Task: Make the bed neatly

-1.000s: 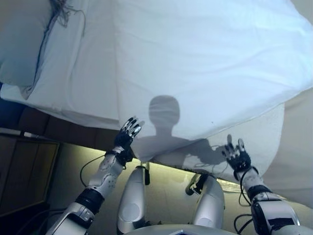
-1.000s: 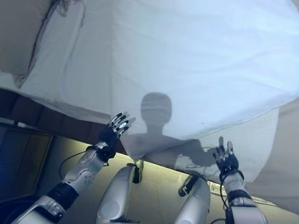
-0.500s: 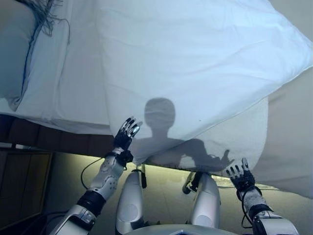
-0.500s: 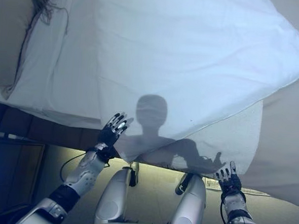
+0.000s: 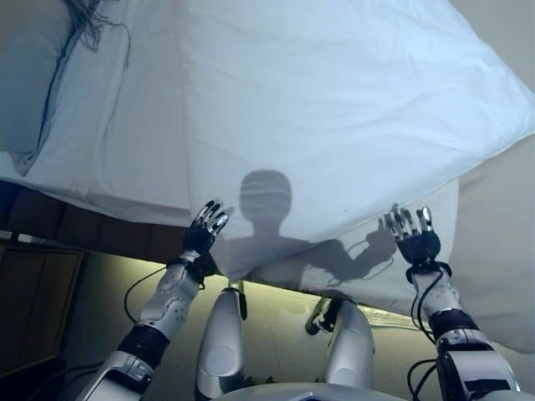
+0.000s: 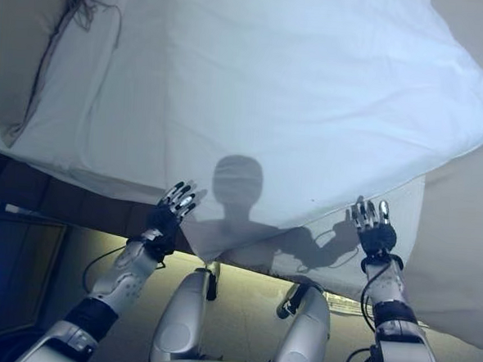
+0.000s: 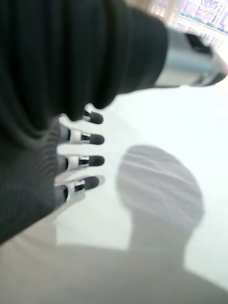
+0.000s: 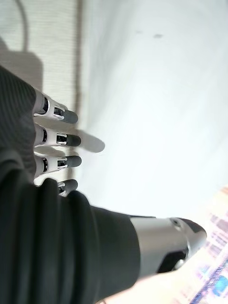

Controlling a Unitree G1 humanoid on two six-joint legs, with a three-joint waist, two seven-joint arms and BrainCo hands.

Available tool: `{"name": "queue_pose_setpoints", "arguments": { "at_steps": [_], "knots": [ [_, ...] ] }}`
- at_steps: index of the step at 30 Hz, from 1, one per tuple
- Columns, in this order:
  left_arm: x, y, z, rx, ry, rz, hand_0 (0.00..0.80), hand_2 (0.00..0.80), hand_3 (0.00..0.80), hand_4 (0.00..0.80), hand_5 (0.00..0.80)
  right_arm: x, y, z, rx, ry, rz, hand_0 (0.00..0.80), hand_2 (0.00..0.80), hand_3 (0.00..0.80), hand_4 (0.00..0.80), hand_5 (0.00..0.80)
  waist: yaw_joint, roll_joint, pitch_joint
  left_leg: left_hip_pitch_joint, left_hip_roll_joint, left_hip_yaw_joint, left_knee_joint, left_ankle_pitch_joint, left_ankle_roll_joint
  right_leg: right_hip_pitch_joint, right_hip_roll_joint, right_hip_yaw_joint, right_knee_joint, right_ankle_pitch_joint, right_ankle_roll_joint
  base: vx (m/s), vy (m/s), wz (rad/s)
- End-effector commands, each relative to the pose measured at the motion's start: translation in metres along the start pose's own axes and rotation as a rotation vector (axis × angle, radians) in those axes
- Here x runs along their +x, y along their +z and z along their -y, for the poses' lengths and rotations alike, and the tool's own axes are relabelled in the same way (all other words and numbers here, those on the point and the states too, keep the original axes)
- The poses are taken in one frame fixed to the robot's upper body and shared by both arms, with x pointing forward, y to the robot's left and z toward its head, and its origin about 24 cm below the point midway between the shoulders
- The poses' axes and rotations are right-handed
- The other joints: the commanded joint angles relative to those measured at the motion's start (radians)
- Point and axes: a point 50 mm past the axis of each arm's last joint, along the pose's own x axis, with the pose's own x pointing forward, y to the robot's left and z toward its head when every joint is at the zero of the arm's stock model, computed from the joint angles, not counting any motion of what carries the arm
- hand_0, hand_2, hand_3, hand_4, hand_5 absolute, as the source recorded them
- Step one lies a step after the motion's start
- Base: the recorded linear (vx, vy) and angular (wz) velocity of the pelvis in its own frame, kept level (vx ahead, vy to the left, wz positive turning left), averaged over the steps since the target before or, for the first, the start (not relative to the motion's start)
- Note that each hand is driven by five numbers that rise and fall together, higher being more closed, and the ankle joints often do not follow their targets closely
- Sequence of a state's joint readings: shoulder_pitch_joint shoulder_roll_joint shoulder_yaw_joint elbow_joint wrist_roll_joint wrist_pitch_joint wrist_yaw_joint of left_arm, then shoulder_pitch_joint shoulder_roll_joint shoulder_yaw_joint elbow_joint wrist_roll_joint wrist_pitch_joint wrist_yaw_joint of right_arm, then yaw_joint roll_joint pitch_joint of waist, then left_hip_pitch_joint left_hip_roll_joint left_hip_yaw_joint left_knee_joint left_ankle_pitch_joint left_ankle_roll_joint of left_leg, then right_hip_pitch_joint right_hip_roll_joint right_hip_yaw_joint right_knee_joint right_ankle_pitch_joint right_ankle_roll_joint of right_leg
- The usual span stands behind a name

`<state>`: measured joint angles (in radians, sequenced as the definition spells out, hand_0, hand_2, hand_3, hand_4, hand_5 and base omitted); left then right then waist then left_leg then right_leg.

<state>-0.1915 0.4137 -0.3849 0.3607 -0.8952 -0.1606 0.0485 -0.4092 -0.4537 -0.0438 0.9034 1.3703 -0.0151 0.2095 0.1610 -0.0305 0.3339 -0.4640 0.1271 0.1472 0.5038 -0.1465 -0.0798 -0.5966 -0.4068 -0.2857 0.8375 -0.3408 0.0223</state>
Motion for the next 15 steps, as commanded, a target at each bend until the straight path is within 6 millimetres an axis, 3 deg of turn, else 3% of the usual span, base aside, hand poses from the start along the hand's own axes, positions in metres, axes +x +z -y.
{"name": "queue_pose_setpoints", "arguments": {
  "at_steps": [1,2,7,15],
  "knots": [
    [0.006,0.012,0.014,0.017,-0.070,0.058,0.000,0.000,0.000,0.000,0.000,0.004,0.021,0.000,0.047,-0.016,0.023,0.000,0.000,0.000,0.000,0.000,0.046,0.024,-0.008,-0.010,0.058,-0.062,-0.011,0.021,0.016,-0.008,-0.099,0.044,-0.323,0.424,0.168,0.096,0.011,0.05],
    [0.006,0.010,0.014,0.017,-0.074,0.054,0.000,0.000,0.000,0.000,0.000,0.005,0.018,0.002,0.069,-0.024,0.015,0.000,0.000,0.000,0.000,0.000,0.050,0.031,-0.009,-0.004,0.061,-0.069,-0.003,-0.003,0.012,-0.008,-0.095,0.054,-0.304,0.403,0.184,0.096,0.013,0.03],
    [0.009,0.008,0.022,0.015,-0.094,0.049,0.000,0.000,0.000,0.000,0.000,0.008,0.019,0.003,0.152,-0.027,0.016,0.000,0.000,0.000,0.000,0.000,0.059,0.048,0.003,-0.027,0.058,-0.071,0.022,-0.006,0.012,-0.036,-0.103,0.066,-0.278,0.402,0.183,0.047,0.018,0.09],
    [0.011,0.009,0.027,0.009,-0.112,0.055,0.000,0.000,0.000,0.000,0.000,0.014,0.039,-0.007,0.188,0.033,0.040,0.000,0.000,0.000,0.000,0.000,0.066,0.073,0.015,-0.075,0.054,-0.074,0.047,-0.005,0.009,-0.096,-0.119,0.081,-0.239,0.403,0.182,0.003,0.014,0.07]
  ]
}}
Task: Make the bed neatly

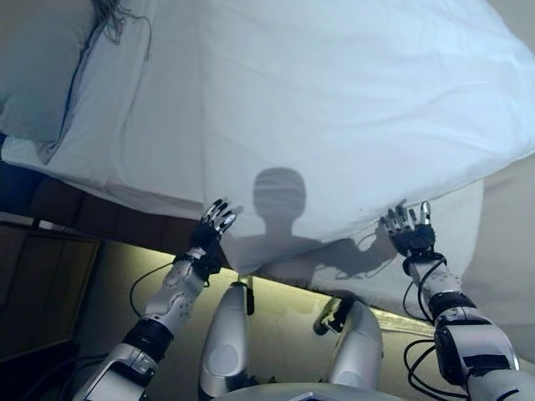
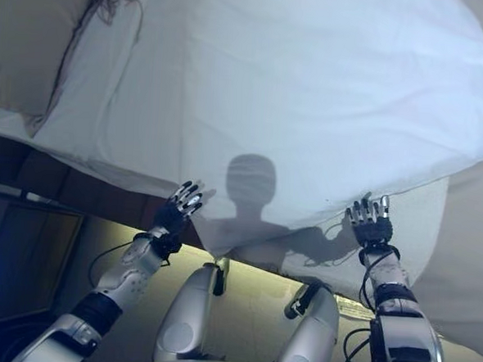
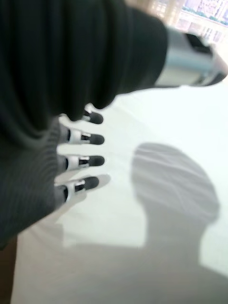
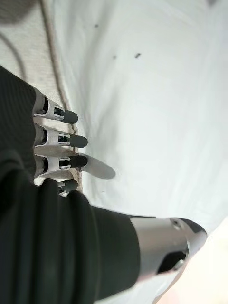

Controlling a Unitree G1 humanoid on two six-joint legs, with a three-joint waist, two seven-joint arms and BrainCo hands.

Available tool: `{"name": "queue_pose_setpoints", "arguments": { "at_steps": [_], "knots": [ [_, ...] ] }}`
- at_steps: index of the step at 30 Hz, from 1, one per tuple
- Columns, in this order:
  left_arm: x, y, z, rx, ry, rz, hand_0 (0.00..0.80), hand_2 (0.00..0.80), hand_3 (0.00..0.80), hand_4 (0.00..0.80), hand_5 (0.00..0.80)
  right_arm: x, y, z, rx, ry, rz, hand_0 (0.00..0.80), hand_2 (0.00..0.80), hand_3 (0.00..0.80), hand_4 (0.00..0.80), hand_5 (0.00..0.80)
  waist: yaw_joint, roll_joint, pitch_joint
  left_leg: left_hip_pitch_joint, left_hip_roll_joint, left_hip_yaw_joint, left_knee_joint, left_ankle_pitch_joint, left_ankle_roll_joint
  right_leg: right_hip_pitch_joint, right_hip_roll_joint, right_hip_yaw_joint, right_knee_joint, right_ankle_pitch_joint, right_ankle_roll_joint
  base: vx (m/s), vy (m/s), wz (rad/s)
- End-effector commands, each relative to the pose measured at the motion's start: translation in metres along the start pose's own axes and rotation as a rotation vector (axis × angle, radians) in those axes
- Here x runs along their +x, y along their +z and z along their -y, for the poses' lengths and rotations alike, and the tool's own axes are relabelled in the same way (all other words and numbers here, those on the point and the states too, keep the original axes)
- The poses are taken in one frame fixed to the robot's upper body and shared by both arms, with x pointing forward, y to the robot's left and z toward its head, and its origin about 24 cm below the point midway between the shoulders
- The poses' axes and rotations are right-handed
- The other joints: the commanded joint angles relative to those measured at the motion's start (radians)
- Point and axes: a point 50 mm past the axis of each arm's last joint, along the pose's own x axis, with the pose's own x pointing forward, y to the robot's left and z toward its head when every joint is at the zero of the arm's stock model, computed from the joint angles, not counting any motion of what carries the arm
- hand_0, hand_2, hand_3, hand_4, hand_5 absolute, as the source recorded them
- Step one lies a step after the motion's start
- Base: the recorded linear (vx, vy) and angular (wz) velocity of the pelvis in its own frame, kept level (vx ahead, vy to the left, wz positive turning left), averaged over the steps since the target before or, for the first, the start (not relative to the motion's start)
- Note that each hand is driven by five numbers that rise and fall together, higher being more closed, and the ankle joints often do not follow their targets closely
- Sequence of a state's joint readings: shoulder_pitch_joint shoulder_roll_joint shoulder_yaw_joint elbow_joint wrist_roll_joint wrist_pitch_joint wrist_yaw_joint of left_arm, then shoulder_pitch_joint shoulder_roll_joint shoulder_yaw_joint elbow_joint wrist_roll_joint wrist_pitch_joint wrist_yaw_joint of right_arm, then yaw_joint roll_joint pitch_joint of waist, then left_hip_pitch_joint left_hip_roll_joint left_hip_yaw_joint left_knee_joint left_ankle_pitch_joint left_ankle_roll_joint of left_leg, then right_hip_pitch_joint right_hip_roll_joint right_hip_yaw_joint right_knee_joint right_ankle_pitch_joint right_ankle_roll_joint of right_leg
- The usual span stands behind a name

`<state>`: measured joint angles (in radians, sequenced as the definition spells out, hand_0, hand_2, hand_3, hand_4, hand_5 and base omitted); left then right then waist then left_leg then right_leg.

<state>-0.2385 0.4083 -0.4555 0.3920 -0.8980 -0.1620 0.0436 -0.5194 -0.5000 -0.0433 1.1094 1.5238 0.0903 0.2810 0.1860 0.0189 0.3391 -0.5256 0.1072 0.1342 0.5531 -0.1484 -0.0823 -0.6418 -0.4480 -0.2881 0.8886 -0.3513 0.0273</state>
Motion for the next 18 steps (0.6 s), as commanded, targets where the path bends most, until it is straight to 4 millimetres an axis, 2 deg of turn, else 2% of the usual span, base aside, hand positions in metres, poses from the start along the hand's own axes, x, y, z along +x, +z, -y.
{"name": "queue_pose_setpoints", "arguments": {
  "at_steps": [1,7,12,18],
  "knots": [
    [0.004,0.015,0.012,-0.017,-0.056,0.088,0.000,0.000,0.000,0.000,0.000,0.005,0.029,-0.018,0.023,0.064,0.073,0.000,0.000,0.000,0.000,0.000,0.041,0.027,0.012,-0.023,0.074,-0.062,0.005,-0.004,0.011,-0.062,-0.080,0.086,-0.281,0.413,0.177,-0.029,0.015,0.06],
    [0.002,0.014,0.013,-0.028,-0.060,0.093,0.000,0.000,0.000,0.000,0.000,0.006,0.031,-0.027,0.000,0.135,0.088,0.000,0.000,0.000,0.000,0.000,0.036,0.032,0.013,-0.048,0.074,-0.058,0.023,-0.012,0.014,-0.092,-0.077,0.095,-0.255,0.403,0.171,-0.038,0.012,0.05],
    [-0.001,0.011,0.015,-0.025,-0.065,0.088,0.000,0.000,0.000,0.000,0.000,0.004,0.015,-0.020,0.040,0.128,0.059,0.000,0.000,0.000,0.000,0.000,0.028,0.024,0.007,-0.029,0.083,-0.047,0.016,-0.012,0.012,-0.076,-0.073,0.095,-0.268,0.407,0.169,0.000,0.000,0.00],
    [0.000,0.011,0.018,-0.025,-0.066,0.085,0.000,0.000,0.000,0.000,0.000,0.004,0.014,-0.017,0.060,0.092,0.035,0.000,0.000,0.000,0.000,0.000,0.021,0.028,0.001,-0.018,0.089,-0.039,0.014,-0.013,0.013,-0.070,-0.075,0.098,-0.271,0.407,0.173,0.000,0.000,0.00]
  ]
}}
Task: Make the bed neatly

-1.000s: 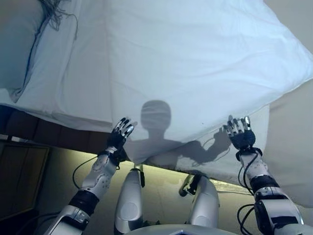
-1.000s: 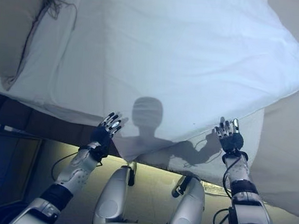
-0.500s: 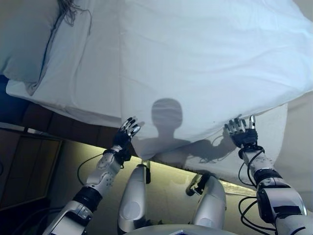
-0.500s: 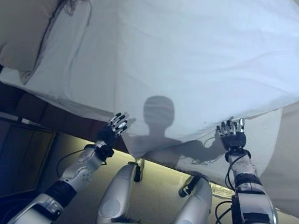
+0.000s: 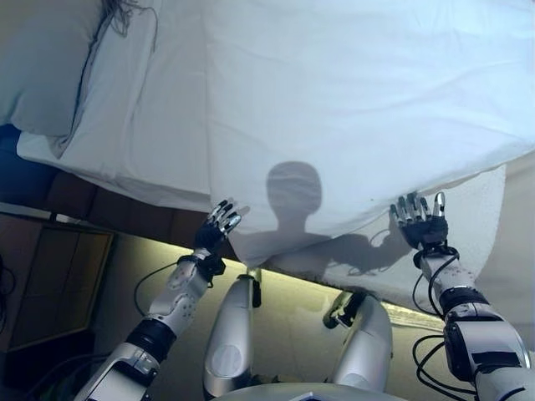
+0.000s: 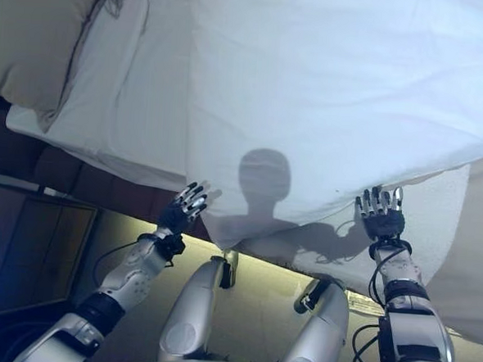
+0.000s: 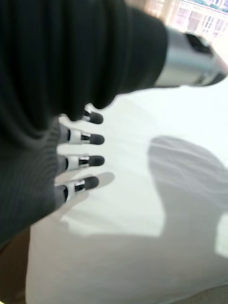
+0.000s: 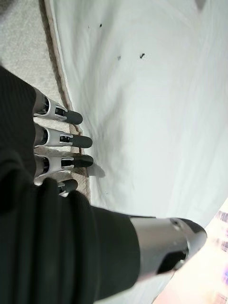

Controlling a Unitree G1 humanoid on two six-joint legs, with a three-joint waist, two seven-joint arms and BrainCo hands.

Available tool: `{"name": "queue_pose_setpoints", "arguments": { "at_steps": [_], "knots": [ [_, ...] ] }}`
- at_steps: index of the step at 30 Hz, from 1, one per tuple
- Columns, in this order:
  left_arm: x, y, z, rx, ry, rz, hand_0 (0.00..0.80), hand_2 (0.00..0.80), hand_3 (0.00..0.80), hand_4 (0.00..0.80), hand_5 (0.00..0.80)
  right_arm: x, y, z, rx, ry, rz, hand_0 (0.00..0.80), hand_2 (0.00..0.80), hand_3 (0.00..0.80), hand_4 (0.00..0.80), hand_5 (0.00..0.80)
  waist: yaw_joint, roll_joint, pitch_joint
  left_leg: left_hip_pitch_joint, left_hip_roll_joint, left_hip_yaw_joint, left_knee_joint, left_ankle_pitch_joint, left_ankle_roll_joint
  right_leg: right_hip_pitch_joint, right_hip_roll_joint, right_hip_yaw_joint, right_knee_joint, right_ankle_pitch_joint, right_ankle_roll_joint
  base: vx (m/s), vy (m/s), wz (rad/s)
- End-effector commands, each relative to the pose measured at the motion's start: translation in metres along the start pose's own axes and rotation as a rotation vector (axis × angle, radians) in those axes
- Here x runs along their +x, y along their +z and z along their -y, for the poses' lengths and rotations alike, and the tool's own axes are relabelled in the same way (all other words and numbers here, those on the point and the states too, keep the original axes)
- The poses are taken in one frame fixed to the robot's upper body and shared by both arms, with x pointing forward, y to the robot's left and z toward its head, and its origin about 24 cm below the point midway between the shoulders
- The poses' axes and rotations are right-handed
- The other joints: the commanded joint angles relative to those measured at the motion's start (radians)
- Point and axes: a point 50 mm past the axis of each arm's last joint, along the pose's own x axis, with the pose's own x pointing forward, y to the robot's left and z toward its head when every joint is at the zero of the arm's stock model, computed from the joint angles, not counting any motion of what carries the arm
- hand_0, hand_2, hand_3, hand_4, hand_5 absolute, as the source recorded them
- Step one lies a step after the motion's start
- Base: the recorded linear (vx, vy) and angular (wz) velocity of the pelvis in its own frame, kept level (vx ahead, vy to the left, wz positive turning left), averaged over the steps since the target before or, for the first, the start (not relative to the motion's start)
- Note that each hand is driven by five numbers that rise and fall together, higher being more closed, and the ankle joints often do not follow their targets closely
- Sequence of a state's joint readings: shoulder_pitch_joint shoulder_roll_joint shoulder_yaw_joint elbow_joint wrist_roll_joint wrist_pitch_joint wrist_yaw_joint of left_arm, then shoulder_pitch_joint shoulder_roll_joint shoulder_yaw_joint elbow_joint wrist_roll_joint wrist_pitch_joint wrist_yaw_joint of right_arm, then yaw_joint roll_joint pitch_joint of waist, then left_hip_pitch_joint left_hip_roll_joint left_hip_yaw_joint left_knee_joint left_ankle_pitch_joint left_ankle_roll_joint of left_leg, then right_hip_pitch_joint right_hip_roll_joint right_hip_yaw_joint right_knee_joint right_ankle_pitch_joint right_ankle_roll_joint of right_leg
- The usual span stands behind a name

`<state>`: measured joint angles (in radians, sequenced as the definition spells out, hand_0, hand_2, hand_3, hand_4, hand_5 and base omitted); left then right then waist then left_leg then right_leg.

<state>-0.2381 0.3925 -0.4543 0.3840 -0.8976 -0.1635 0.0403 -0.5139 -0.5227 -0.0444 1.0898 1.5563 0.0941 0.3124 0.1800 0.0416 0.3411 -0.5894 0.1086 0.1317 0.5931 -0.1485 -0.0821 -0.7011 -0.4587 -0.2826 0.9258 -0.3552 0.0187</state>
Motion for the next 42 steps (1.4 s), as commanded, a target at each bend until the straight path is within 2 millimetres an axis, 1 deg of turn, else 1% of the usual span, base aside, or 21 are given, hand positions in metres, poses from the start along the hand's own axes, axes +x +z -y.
{"name": "queue_pose_setpoints", "arguments": {
  "at_steps": [1,7,10,12,16,19,20,21,22,23,28,36,40,42],
  "knots": [
    [0.000,0.012,0.013,-0.010,-0.048,0.076,0.000,0.000,0.000,0.000,0.000,0.005,0.006,-0.012,0.040,0.038,0.012,0.000,0.000,0.000,0.000,0.000,0.028,0.006,0.000,0.047,0.087,-0.037,-0.026,-0.014,0.013,-0.010,-0.065,0.092,-0.307,0.411,0.181,0.000,0.000,0.00],
    [0.000,0.009,0.008,-0.008,-0.026,0.056,0.000,0.000,0.000,0.000,0.000,0.006,0.025,-0.013,-0.030,-0.014,0.012,0.000,0.000,0.000,0.000,0.000,0.042,0.013,0.000,0.039,0.081,-0.045,-0.012,-0.018,0.012,-0.025,-0.077,0.090,-0.281,0.408,0.182,0.058,0.004,0.01],
    [-0.001,0.007,0.005,-0.005,-0.018,0.046,0.000,0.000,0.000,0.000,0.000,0.008,0.035,-0.018,-0.104,-0.011,0.005,0.000,0.000,0.000,0.000,0.000,0.051,0.017,-0.002,0.033,0.076,-0.050,-0.013,-0.015,0.012,-0.035,-0.080,0.089,-0.273,0.405,0.184,0.065,-0.002,0.04],
    [-0.001,0.006,0.003,-0.003,-0.018,0.042,0.000,0.000,0.000,0.000,0.000,0.009,0.041,-0.022,-0.144,-0.001,0.004,0.000,0.000,0.000,0.000,0.000,0.058,0.020,-0.003,0.027,0.073,-0.052,-0.010,-0.015,0.010,-0.043,-0.085,0.090,-0.263,0.405,0.183,0.070,-0.015,0.05],
    [-0.001,0.011,0.003,0.000,-0.033,0.047,0.000,0.000,0.000,0.000,0.000,0.011,0.058,-0.039,-0.194,0.067,0.028,0.000,0.000,0.000,0.000,0.000,0.065,0.027,-0.003,-0.009,0.066,-0.049,0.022,-0.027,0.006,-0.074,-0.093,0.095,-0.233,0.395,0.183,0.037,-0.009,0.06],
    [-0.004,0.012,0.003,-0.004,-0.047,0.045,0.000,0.000,0.000,0.000,0.000,0.013,0.067,-0.050,-0.239,0.105,0.036,0.000,0.000,0.000,0.000,0.000,0.069,0.037,-0.009,-0.042,0.061,-0.048,0.048,-0.037,0.007,-0.109,-0.093,0.104,-0.203,0.384,0.181,0.010,0.020,0.06],
    [-0.005,0.012,0.003,-0.007,-0.051,0.045,0.000,0.000,0.000,0.000,0.000,0.013,0.069,-0.053,-0.251,0.112,0.040,0.138,0.138,0.138,0.138,0.138,0.069,0.040,-0.009,-0.054,0.060,-0.048,0.057,-0.039,0.009,-0.121,-0.091,0.108,-0.191,0.380,0.180,-0.003,0.024,0.10],
    [-0.005,0.012,0.003,-0.009,-0.053,0.045,0.000,0.000,0.000,0.000,0.000,0.013,0.071,-0.055,-0.255,0.115,0.042,0.342,0.342,0.342,0.342,0.342,0.070,0.041,-0.010,-0.063,0.060,-0.047,0.064,-0.041,0.010,-0.131,-0.091,0.111,-0.183,0.377,0.180,-0.010,0.025,0.10],
    [-0.007,0.011,0.002,-0.014,-0.056,0.044,0.000,0.000,0.000,0.000,0.000,0.014,0.074,-0.058,-0.252,0.120,0.047,0.772,0.772,0.772,0.772,0.772,0.071,0.044,-0.010,-0.073,0.061,-0.047,0.071,-0.041,0.012,-0.140,-0.089,0.113,-0.175,0.375,0.179,-0.014,0.019,0.08],
    [-0.007,0.011,0.001,-0.017,-0.058,0.044,0.000,0.000,0.000,0.000,0.000,0.014,0.076,-0.061,-0.252,0.124,0.048,0.800,0.800,0.800,0.800,0.800,0.071,0.045,-0.011,-0.080,0.062,-0.047,0.075,-0.041,0.012,-0.146,-0.086,0.115,-0.171,0.373,0.178,-0.017,0.017,0.05],
    [-0.011,0.010,0.000,-0.025,-0.063,0.051,0.000,0.000,0.000,0.000,0.000,0.016,0.076,-0.068,-0.237,0.138,0.046,0.800,0.800,0.800,0.800,0.800,0.068,0.047,-0.005,-0.094,0.071,-0.043,0.077,-0.033,0.010,-0.156,-0.077,0.116,-0.171,0.377,0.174,-0.016,-0.001,-0.01],
    [-0.009,0.016,0.001,-0.022,-0.073,0.070,0.000,0.000,0.000,0.000,0.000,0.018,0.076,-0.073,-0.191,0.163,0.061,0.800,0.800,0.800,0.800,0.800,0.066,0.041,-0.002,-0.098,0.080,-0.041,0.066,-0.020,0.007,-0.158,-0.078,0.108,-0.189,0.394,0.182,-0.046,-0.006,0.00],
    [-0.011,0.017,-0.001,-0.017,-0.069,0.076,0.000,0.000,0.000,0.000,0.000,0.017,0.073,-0.070,-0.176,0.173,0.084,0.800,0.800,0.800,0.800,0.800,0.069,0.029,-0.009,-0.059,0.078,-0.037,0.035,-0.013,0.012,-0.114,-0.081,0.094,-0.232,0.410,0.183,-0.018,-0.007,0.01],
    [-0.011,0.017,-0.002,-0.006,-0.064,0.077,0.000,0.000,0.000,0.000,0.000,0.018,0.070,-0.068,-0.232,0.170,0.093,0.800,0.800,0.800,0.800,0.800,0.070,0.022,-0.012,-0.022,0.079,-0.033,0.000,-0.003,0.014,-0.074,-0.087,0.084,-0.267,0.422,0.184,-0.009,-0.038,-0.02]
  ]
}}
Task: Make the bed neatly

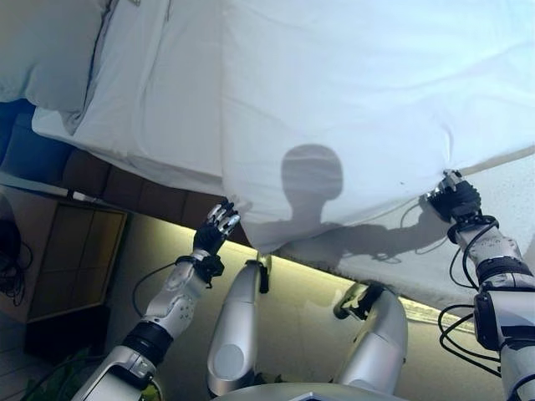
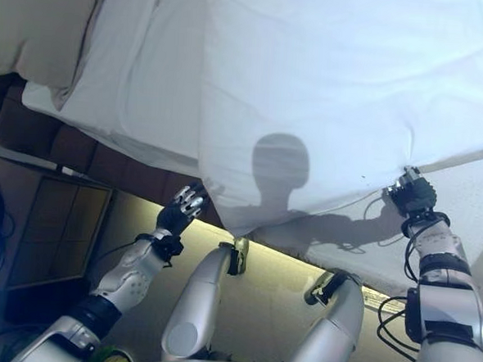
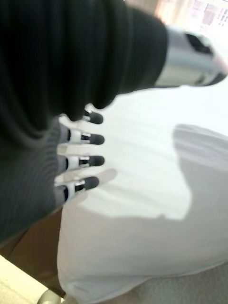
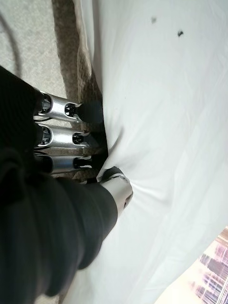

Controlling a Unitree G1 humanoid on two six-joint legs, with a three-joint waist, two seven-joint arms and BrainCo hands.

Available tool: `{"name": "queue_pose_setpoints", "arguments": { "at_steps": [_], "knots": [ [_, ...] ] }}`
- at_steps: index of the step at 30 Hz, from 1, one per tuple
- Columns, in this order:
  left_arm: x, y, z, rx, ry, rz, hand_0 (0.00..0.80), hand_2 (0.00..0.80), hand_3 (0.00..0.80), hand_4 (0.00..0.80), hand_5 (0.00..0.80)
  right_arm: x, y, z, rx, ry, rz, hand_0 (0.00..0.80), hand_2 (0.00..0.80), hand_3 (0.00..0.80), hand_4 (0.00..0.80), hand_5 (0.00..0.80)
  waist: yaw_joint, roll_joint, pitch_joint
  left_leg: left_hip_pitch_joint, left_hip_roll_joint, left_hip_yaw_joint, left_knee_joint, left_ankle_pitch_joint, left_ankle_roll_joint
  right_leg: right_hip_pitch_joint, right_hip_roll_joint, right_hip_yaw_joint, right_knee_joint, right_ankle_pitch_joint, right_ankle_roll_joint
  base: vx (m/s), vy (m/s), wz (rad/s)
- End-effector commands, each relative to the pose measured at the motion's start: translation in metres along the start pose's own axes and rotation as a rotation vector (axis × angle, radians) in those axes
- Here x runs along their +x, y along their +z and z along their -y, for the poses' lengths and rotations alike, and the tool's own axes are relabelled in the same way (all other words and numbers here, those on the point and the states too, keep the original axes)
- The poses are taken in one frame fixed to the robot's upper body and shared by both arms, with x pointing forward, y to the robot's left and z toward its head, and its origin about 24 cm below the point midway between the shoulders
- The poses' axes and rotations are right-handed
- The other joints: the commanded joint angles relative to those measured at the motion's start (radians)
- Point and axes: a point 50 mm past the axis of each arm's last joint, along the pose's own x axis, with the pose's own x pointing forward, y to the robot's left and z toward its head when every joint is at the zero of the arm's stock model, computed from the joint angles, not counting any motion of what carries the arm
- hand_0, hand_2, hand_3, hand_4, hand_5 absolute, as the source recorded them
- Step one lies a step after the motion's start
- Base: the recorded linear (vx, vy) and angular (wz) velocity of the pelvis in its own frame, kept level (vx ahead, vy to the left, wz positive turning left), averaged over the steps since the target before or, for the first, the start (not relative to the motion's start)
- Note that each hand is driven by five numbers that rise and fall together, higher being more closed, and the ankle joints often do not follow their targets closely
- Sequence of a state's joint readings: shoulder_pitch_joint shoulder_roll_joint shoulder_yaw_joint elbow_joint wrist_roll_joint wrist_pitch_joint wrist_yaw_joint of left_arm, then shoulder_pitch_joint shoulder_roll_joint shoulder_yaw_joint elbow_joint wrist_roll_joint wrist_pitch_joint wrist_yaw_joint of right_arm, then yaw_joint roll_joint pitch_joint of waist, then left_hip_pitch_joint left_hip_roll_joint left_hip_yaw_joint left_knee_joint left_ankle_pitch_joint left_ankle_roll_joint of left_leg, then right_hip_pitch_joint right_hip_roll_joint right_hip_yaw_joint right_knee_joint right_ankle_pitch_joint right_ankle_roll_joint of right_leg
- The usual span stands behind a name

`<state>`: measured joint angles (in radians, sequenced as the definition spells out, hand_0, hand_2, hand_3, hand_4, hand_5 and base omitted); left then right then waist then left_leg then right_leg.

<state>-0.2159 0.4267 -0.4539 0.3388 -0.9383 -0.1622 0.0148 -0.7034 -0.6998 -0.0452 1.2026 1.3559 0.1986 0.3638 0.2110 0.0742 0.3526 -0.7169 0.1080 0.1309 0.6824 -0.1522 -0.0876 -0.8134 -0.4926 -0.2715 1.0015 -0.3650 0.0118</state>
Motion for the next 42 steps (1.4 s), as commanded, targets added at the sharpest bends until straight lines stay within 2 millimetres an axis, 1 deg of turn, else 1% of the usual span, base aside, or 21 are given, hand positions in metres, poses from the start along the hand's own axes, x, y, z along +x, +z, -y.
{"name": "queue_pose_setpoints", "arguments": {
  "at_steps": [1,4,6,8,9,11,12,14,16,17,18,20,23,25,28,30,31,34,38,40,42],
  "knots": [
    [-0.005,0.013,0.001,0.023,-0.036,0.069,0.000,0.000,0.000,0.000,0.000,0.006,0.012,-0.018,-0.036,0.090,0.096,0.800,0.800,0.800,0.800,0.800,0.038,-0.014,-0.024,0.122,0.081,-0.029,-0.102,0.004,0.019,0.058,-0.053,0.069,-0.358,0.436,0.192,-0.011,-0.045,-0.03],
    [-0.005,0.015,-0.001,0.054,-0.017,0.065,0.000,0.000,0.000,0.000,0.000,0.008,0.005,-0.027,-0.142,0.129,0.074,0.800,0.800,0.800,0.800,0.800,0.037,-0.028,-0.034,0.191,0.078,-0.017,-0.151,0.014,0.021,0.142,-0.053,0.045,-0.428,0.451,0.197,0.005,-0.051,-0.01],
    [-0.006,0.014,-0.003,0.086,0.005,0.060,0.000,0.000,0.000,0.000,0.000,0.010,-0.005,-0.035,-0.193,0.176,0.036,0.800,0.800,0.800,0.800,0.800,0.036,-0.038,-0.042,0.237,0.069,-0.016,-0.178,0.019,0.024,0.199,-0.049,0.030,-0.472,0.462,0.201,0.032,-0.043,0.02],
    [-0.008,0.013,-0.006,0.113,0.037,0.048,0.000,0.000,0.000,0.000,0.000,0.012,-0.021,-0.043,-0.229,0.209,-0.014,0.800,0.800,0.800,0.800,0.800,0.038,-0.051,-0.055,0.297,0.060,-0.018,-0.216,0.024,0.030,0.269,-0.041,0.012,-0.521,0.469,0.205,0.067,-0.031,-0.08],
    [-0.008,0.012,-0.006,0.121,0.045,0.047,0.000,0.000,0.000,0.000,0.000,0.012,-0.026,-0.045,-0.237,0.217,-0.025,0.800,0.800,0.800,0.800,0.800,0.038,-0.054,-0.059,0.311,0.058,-0.018,-0.226,0.025,0.031,0.285,-0.039,0.009,-0.533,0.472,0.206,0.093,-0.011,-0.15],
    [-0.009,0.009,-0.009,0.160,0.078,0.037,0.000,0.000,0.000,0.000,0.000,0.012,-0.046,-0.053,-0.265,0.245,-0.077,0.800,0.800,0.800,0.800,0.800,0.039,-0.064,-0.070,0.368,0.050,-0.016,-0.263,0.033,0.036,0.355,-0.031,-0.006,-0.583,0.482,0.208,0.051,-0.012,-0.14],
    [-0.010,0.008,-0.011,0.193,0.097,0.034,0.000,0.000,0.000,0.000,0.000,0.012,-0.054,-0.057,-0.269,0.262,-0.095,0.800,0.800,0.800,0.800,0.800,0.037,-0.073,-0.070,0.384,0.043,-0.006,-0.284,0.061,0.045,0.380,-0.033,-0.025,-0.615,0.507,0.192,0.015,-0.022,-0.16],
    [-0.011,0.008,-0.014,0.312,0.136,0.032,0.000,0.000,0.000,0.000,0.000,0.011,-0.073,-0.066,-0.262,0.289,-0.143,0.800,0.800,0.800,0.800,0.800,0.037,-0.085,-0.084,0.437,0.035,-0.007,-0.324,0.073,0.048,0.451,-0.023,-0.043,-0.662,0.517,0.194,0.062,-0.028,-0.17],
    [-0.011,0.009,-0.016,0.457,0.166,0.039,0.000,0.000,0.000,0.000,0.000,0.010,-0.089,-0.074,-0.272,0.309,-0.190,0.800,0.800,0.800,0.800,0.800,0.034,-0.095,-0.099,0.482,0.035,-0.006,-0.352,0.082,0.046,0.511,-0.007,-0.054,-0.703,0.524,0.195,0.093,-0.033,-0.08],
    [-0.010,0.010,-0.017,0.513,0.179,0.035,0.000,0.000,0.000,0.000,0.000,0.009,-0.096,-0.078,-0.280,0.319,-0.211,0.800,0.800,0.800,0.800,0.800,0.032,-0.098,-0.105,0.501,0.036,-0.004,-0.365,0.085,0.045,0.538,-0.001,-0.060,-0.722,0.526,0.196,0.068,-0.024,-0.09],
    [-0.010,0.010,-0.017,0.529,0.182,0.034,0.000,0.000,0.000,0.000,0.000,0.008,-0.098,-0.079,-0.282,0.322,-0.217,0.800,0.800,0.800,0.800,0.800,0.031,-0.098,-0.106,0.510,0.036,-0.003,-0.371,0.087,0.045,0.550,0.002,-0.063,-0.730,0.528,0.196,0.064,-0.019,-0.10],
    [-0.006,0.012,-0.016,0.704,0.197,0.037,0.000,0.000,0.000,0.000,0.000,0.004,-0.121,-0.089,-0.278,0.355,-0.268,0.800,0.800,0.800,0.800,0.800,0.025,-0.104,-0.125,0.558,0.037,0.008,-0.397,0.092,0.044,0.615,0.017,-0.075,-0.771,0.530,0.197,0.084,-0.015,-0.11],
    [-0.001,0.013,-0.013,0.930,0.191,0.038,0.000,0.000,0.000,0.000,0.000,-0.003,-0.143,-0.103,-0.266,0.405,-0.314,0.800,0.800,0.800,0.800,0.800,0.013,-0.108,-0.147,0.604,0.042,0.023,-0.423,0.095,0.041,0.670,0.036,-0.080,-0.813,0.531,0.198,0.082,-0.005,-0.11],
    [0.003,0.011,-0.013,1.028,0.199,0.016,0.000,0.000,0.000,0.000,0.000,-0.008,-0.157,-0.111,-0.270,0.431,-0.349,0.800,0.800,0.800,0.800,0.800,0.002,-0.111,-0.164,0.635,0.046,0.035,-0.445,0.099,0.037,0.702,0.047,-0.081,-0.840,0.532,0.200,0.095,0.000,-0.12],
    [0.012,0.010,-0.006,1.098,0.210,0.015,0.000,0.000,0.000,0.000,0.000,-0.019,-0.181,-0.120,-0.298,0.456,-0.391,0.800,0.800,0.800,0.800,0.800,-0.018,-0.118,-0.187,0.677,0.053,0.058,-0.476,0.103,0.033,0.743,0.065,-0.081,-0.878,0.530,0.205,0.082,-0.018,-0.13],
    [0.015,0.010,0.001,1.126,0.198,0.032,0.000,0.000,0.000,0.000,0.000,-0.023,-0.188,-0.122,-0.296,0.461,-0.407,0.800,0.800,0.800,0.800,0.800,-0.025,-0.119,-0.193,0.696,0.057,0.068,-0.491,0.104,0.032,0.763,0.070,-0.085,-0.893,0.529,0.207,0.061,-0.036,-0.07],
    [0.018,0.009,0.009,1.146,0.165,0.041,0.000,0.000,0.000,0.000,0.000,-0.027,-0.194,-0.122,-0.290,0.456,-0.418,0.800,0.800,0.800,0.800,0.800,-0.030,-0.123,-0.201,0.709,0.059,0.074,-0.501,0.104,0.030,0.778,0.076,-0.088,-0.906,0.527,0.210,0.059,-0.052,-0.03],
    [0.024,0.006,0.029,1.171,0.091,0.063,0.000,0.000,0.000,0.000,0.000,-0.030,-0.200,-0.125,-0.282,0.446,-0.421,0.800,0.800,0.800,0.800,0.800,-0.036,-0.128,-0.209,0.726,0.068,0.083,-0.515,0.108,0.026,0.799,0.083,-0.098,-0.921,0.527,0.215,0.045,-0.061,-0.07],
    [0.027,-0.001,0.052,1.180,0.017,0.084,0.000,0.000,0.000,0.000,0.000,-0.028,-0.200,-0.128,-0.278,0.433,-0.413,0.800,0.800,0.800,0.800,0.800,-0.037,-0.137,-0.216,0.732,0.077,0.085,-0.534,0.120,0.019,0.808,0.084,-0.114,-0.937,0.536,0.222,0.008,-0.073,-0.01],
    [0.026,-0.004,0.057,1.190,0.007,0.089,0.000,0.000,0.000,0.000,0.000,-0.028,-0.199,-0.128,-0.272,0.424,-0.410,0.800,0.800,0.800,0.800,0.800,-0.037,-0.136,-0.213,0.739,0.085,0.083,-0.535,0.117,0.013,0.814,0.087,-0.119,-0.938,0.533,0.225,0.000,-0.063,-0.01],
    [0.027,-0.005,0.062,1.225,-0.006,0.092,0.000,0.000,0.000,0.000,0.000,-0.027,-0.200,-0.132,-0.254,0.417,-0.413,0.800,0.800,0.800,0.800,0.800,-0.038,-0.142,-0.214,0.737,0.089,0.081,-0.542,0.125,0.010,0.813,0.085,-0.125,-0.942,0.537,0.228,0.008,-0.059,-0.01]
  ]
}}
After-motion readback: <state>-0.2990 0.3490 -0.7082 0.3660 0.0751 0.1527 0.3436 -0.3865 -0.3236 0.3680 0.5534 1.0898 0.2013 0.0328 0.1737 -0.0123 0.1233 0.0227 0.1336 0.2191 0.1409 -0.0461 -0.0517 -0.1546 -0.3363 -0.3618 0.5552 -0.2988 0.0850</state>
